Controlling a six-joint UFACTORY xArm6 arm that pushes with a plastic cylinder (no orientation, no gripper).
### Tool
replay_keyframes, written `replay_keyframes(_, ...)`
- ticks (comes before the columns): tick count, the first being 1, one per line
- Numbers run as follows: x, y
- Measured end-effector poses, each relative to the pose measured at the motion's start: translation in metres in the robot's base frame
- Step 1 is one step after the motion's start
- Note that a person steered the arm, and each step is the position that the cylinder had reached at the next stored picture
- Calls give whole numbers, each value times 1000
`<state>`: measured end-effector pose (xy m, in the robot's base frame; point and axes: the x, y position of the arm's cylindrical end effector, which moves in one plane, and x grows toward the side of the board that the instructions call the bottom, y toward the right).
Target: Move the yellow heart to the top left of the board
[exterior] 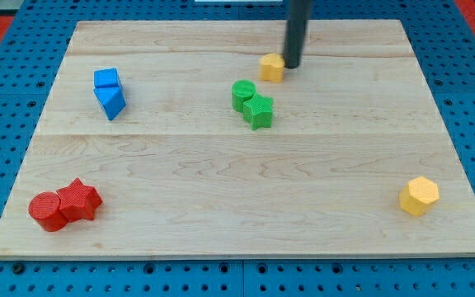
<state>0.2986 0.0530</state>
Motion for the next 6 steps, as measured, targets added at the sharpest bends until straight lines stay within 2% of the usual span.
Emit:
replay_keyframes(1, 32, -39)
replay_keyframes(2, 65, -36)
replay_keyframes(3, 64, -74)
replay_keyframes(5, -6, -82)
replay_keyframes(6, -23, -122)
